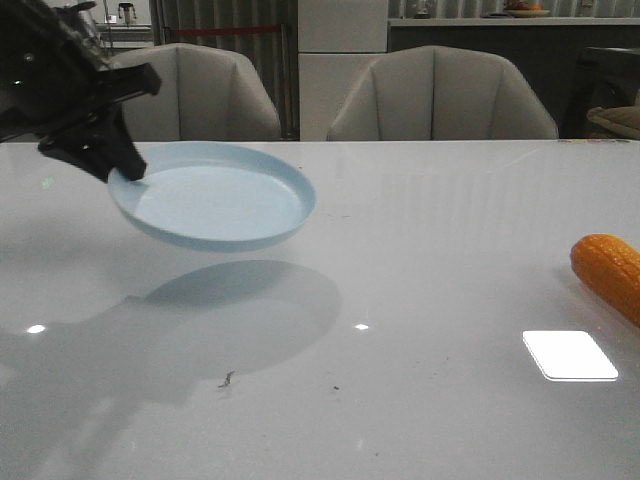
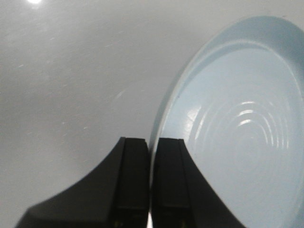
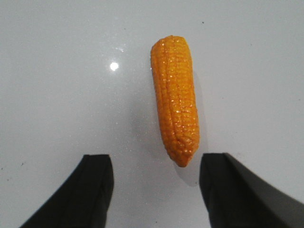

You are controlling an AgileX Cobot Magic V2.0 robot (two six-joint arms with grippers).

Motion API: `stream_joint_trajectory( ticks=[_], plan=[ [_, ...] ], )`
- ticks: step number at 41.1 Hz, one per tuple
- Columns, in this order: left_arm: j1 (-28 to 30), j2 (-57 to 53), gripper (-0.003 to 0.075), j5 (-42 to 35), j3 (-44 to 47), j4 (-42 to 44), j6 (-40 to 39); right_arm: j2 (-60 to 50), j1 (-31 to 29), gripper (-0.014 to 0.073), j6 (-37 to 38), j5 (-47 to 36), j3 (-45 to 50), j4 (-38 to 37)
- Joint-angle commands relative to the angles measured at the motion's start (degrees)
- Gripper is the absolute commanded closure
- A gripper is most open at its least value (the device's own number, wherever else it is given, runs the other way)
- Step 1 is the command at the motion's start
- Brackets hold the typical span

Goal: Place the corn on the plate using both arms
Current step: 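Slide the plate with the left gripper toward the table center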

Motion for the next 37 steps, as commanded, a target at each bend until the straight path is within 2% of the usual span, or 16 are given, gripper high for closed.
stream_joint_trajectory(
  ticks=[1,8,20,26,30,37],
  plan=[
    [-2.95,-2.42,0.0617,-2.70,-2.63,-3.48,-0.04,-0.60,-0.05,0.0084,-0.34,-3.06,-1.82,0.12],
    [-7.89,-1.08,0.0617,-6.39,-2.63,-3.37,-0.04,-0.60,-0.05,0.0084,-0.34,-3.06,-1.82,0.12],
    [-11.46,5.96,0.0617,-4.34,-2.51,-2.55,-0.04,-0.60,-0.05,0.0084,-0.34,-1.11,-1.82,0.12],
    [-12.96,7.26,0.0601,-4.35,-2.51,0.53,-0.04,-0.60,-0.05,0.0084,-0.34,0.07,-1.82,0.12],
    [-14.06,7.51,0.0533,-4.74,-2.51,4.24,-0.04,-0.60,-0.05,0.0084,-0.34,0.44,-1.82,0.12],
    [-15.03,7.51,0.0333,-4.56,-2.82,7.52,-0.04,-0.60,-0.05,0.0084,-0.34,1.22,-1.82,0.12]
  ],
)
